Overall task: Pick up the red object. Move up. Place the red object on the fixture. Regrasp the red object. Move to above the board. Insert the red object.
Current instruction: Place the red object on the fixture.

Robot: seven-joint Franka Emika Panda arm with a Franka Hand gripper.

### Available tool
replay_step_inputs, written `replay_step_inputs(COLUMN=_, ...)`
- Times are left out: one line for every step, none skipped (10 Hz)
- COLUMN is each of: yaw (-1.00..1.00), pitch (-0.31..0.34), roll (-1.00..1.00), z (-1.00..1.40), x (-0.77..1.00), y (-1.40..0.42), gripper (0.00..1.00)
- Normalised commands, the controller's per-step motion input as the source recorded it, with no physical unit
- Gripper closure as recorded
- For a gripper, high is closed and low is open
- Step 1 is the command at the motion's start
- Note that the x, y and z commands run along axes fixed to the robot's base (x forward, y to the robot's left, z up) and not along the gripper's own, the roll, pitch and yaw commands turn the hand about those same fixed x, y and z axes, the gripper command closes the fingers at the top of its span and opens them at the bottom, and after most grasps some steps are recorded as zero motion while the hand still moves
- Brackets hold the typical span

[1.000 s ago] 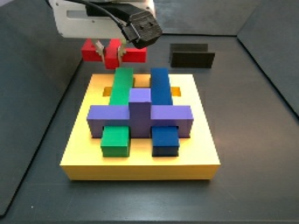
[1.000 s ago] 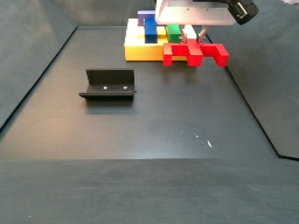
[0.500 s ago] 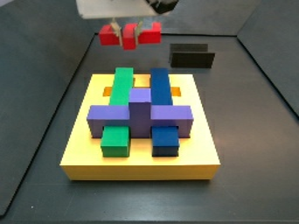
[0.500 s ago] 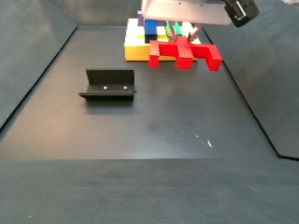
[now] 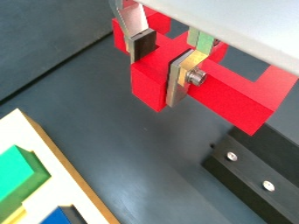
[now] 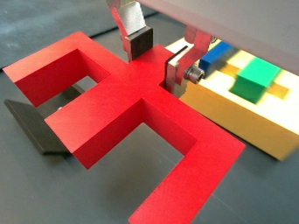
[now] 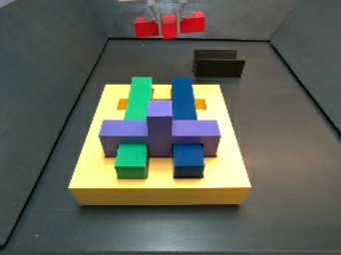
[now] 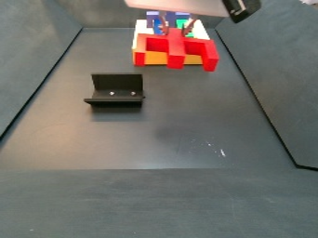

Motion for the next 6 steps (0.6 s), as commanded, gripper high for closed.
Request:
replay_step_inputs(yaw=0.00, pitch=0.251, roll=-0.82, z=-0.11, x=0.73, y=0.22, gripper=1.00)
replay_step_inputs(yaw=0.00, pitch=0.263, roll=-0.84, z=-0.08, x=0.72, y=0.26, gripper=1.00)
replay_step_inputs(yaw=0.00, pitch=0.257, roll=-0.85, z=-0.08, x=0.72, y=0.25, gripper=1.00)
replay_step_inputs(yaw=0.00, pitch=0.249, roll=-0.85, z=-0.08, x=0.72, y=0.24, gripper=1.00)
replay_step_inputs(yaw=0.00, pitch=0.249, roll=-0.85, z=-0.04, x=0.73, y=0.23, gripper=1.00)
replay_step_inputs(yaw=0.00, pitch=0.237, roll=-0.85, z=0.00, x=0.75, y=0.19, gripper=1.00)
